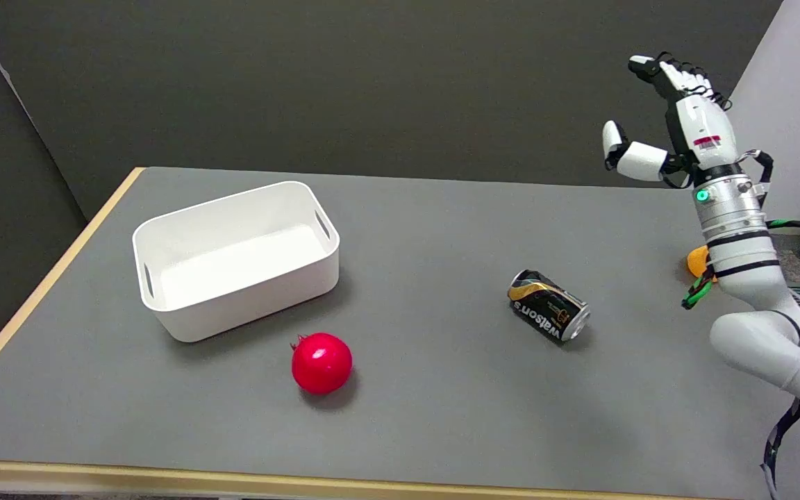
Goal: Pick up the yellow duck.
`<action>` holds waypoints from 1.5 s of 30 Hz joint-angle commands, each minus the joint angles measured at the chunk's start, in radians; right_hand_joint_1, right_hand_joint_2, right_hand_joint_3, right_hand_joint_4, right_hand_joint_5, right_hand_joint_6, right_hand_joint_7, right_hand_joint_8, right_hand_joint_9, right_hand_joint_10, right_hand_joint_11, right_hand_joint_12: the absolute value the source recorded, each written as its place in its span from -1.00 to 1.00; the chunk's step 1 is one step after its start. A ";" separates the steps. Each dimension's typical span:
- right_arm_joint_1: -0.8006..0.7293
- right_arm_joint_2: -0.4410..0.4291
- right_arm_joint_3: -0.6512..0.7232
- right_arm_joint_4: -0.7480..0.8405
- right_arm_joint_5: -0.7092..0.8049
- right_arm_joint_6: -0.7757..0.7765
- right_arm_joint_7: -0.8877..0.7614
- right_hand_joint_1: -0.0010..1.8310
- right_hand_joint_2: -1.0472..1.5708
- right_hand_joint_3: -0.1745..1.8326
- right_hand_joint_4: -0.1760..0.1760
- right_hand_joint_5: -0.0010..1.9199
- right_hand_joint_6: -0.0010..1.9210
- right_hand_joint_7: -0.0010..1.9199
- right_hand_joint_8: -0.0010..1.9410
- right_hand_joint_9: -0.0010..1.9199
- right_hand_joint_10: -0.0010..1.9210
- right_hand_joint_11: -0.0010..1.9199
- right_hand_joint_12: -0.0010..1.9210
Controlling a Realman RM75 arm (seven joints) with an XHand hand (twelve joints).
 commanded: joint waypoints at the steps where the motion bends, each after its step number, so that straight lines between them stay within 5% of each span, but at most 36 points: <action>1: -0.005 0.012 0.028 -0.067 -0.036 0.069 0.152 -0.35 0.34 0.20 0.06 -0.78 -0.52 -0.71 -0.61 -0.86 -0.34 -1.00 0.07; 10: -0.080 -0.012 0.049 0.026 0.054 0.103 0.108 -0.36 0.33 0.19 0.06 -0.78 -0.52 -0.71 -0.61 -0.86 -0.34 -1.00 0.07; 15: -0.140 -0.025 0.114 0.157 0.109 0.028 -0.282 -0.39 0.31 0.18 -0.01 -0.79 -0.51 -0.72 -0.59 -0.88 -0.33 -1.00 0.03; 21: -0.193 -0.092 0.098 0.236 0.258 0.180 -0.485 -0.47 0.29 0.15 -0.17 -0.78 -0.50 -0.71 -0.56 -0.89 -0.30 -1.00 0.01; 32: -0.390 -0.209 0.002 0.241 0.538 0.642 -0.493 -0.40 0.29 0.14 -0.28 -0.73 -0.44 -0.67 -0.51 -0.88 -0.30 -1.00 0.03; 45: -0.458 -0.163 -0.028 0.204 0.681 0.671 -0.506 -0.33 0.28 0.14 -0.34 -0.72 -0.41 -0.63 -0.46 -0.86 -0.26 -1.00 0.03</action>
